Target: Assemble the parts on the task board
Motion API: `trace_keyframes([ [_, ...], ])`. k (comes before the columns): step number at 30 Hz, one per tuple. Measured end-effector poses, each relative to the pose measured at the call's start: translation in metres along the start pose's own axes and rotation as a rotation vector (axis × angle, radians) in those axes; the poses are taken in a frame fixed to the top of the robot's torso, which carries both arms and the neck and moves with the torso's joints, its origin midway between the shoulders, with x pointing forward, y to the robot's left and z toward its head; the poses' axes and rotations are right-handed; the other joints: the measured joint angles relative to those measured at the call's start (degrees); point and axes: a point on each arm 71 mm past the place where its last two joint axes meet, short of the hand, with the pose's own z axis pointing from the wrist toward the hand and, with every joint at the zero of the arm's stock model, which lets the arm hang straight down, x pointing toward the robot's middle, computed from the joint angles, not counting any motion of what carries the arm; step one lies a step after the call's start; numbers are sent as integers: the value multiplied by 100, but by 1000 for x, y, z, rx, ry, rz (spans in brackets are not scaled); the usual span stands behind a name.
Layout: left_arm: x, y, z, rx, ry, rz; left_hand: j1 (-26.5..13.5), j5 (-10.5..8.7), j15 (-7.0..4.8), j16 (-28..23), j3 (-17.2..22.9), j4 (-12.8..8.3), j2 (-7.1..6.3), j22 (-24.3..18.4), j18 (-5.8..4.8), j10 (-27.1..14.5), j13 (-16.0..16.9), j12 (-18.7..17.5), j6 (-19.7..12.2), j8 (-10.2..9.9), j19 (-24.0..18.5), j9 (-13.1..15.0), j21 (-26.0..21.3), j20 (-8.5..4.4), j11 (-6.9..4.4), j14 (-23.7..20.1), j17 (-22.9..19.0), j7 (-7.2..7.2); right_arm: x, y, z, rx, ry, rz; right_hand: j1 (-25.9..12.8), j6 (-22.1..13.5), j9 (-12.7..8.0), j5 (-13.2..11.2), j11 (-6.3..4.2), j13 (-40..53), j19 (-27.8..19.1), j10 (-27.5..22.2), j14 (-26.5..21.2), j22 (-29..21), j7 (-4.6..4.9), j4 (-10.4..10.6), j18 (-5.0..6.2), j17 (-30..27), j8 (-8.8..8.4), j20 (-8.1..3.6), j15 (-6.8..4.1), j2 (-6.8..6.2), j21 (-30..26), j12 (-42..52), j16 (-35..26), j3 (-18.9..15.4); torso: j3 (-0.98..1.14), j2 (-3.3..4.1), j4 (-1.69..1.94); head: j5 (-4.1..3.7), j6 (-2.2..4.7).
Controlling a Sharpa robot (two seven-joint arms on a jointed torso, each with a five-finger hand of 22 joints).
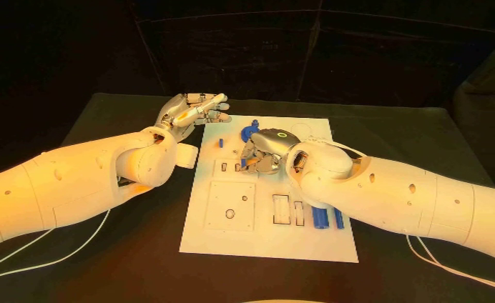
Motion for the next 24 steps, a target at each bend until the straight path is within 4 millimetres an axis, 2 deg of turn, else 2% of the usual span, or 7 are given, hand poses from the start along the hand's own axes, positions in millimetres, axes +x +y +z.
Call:
trace_keyframes([
  [6,0,0,0,0,0,0,0,0,0,0,0,0,0,0,0,0,0,0,0,0,0,0,0,0,0,0,0,0,1,0,0,-2,14,-10,-83,-65,-7,32,30,-84,-18,-71,0,-49,62,-3,0,0,-47,18,0,-82,-26,-78,-25,19,0,-1,1,3,-9],
  [11,0,0,0,-1,0,-1,0,0,0,0,0,0,0,0,1,0,0,0,0,0,0,0,0,0,0,0,0,0,2,0,-1,-4,22,-16,-95,-85,-32,33,30,-140,-39,-71,0,-60,82,-7,0,0,-52,39,0,-95,-26,-85,-25,24,0,-1,1,7,-12],
  [19,0,0,0,-2,1,-1,-18,0,0,-24,16,-16,18,-5,1,0,0,0,0,0,0,0,0,0,0,0,10,0,2,1,-1,-6,27,-20,-187,-156,-24,34,61,-362,-39,-101,0,-74,113,33,0,4,-103,39,0,-187,-39,-131,-51,46,0,-1,3,9,-18],
  [24,0,0,0,-2,0,-1,-21,0,0,-23,16,-16,21,-8,0,0,0,0,0,0,0,0,0,0,0,0,16,0,2,1,0,-6,28,-21,-300,-247,-16,-17,93,-347,-59,-133,-2,-89,150,81,0,4,-155,59,1,-299,-51,-176,-51,30,0,-1,3,6,-18],
])
